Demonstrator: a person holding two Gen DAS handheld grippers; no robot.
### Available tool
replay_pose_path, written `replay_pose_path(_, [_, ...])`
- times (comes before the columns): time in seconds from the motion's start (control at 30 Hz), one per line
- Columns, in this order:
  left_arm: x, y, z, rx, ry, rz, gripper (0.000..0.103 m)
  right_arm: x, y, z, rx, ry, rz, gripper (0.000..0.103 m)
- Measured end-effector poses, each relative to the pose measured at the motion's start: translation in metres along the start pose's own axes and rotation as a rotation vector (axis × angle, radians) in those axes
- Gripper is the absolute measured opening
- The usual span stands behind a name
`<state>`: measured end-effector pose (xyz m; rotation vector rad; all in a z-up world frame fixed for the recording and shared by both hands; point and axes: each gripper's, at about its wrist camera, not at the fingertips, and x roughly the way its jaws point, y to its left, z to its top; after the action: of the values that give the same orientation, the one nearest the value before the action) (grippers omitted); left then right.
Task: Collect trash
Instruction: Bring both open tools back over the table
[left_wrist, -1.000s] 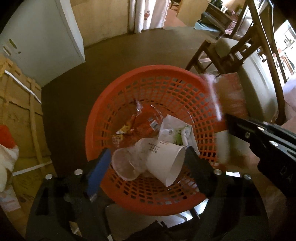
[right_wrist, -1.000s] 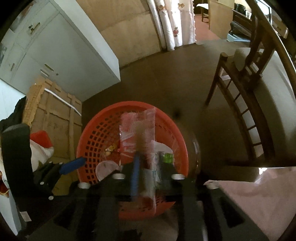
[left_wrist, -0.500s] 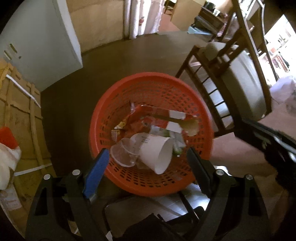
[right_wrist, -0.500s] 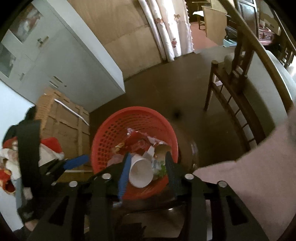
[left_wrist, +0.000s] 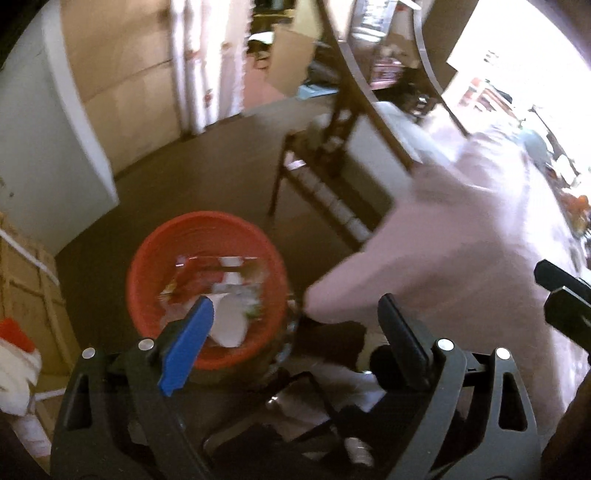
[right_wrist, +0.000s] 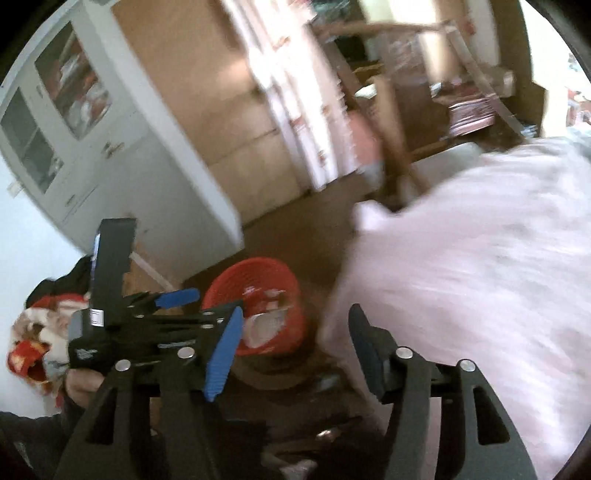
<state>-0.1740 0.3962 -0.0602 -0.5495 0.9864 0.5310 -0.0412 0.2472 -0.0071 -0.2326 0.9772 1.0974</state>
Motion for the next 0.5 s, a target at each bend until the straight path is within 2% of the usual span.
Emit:
replay_pose_path(0.1, [-0.01,-0.046,-0.003,0.081,-0.015,-0.057,0.087,-0.042,-0.034,-0.017,0.043,-0.072,-0.099,0.07])
replay_pose_path(0.23, [-0.027,-0.1,-0.007,0.202,-0.047,-0.077,0.087,-0.091,-0.082,-0.041,0.143,-0.147,-0.186,0.079])
replay_pose_path(0.33, [-0.037,-0.137,-0.011,0.278,-0.071,-0.097,0.088,-0.127,-0.124,-0.064,0.236,-0.208,-0.266,0.09])
replay_pose_path(0.5, [-0.046,-0.209,-0.018,0.41,-0.093,-0.146,0.089,-0.181,-0.187,-0.103,0.378,-0.279,-0.367,0.091])
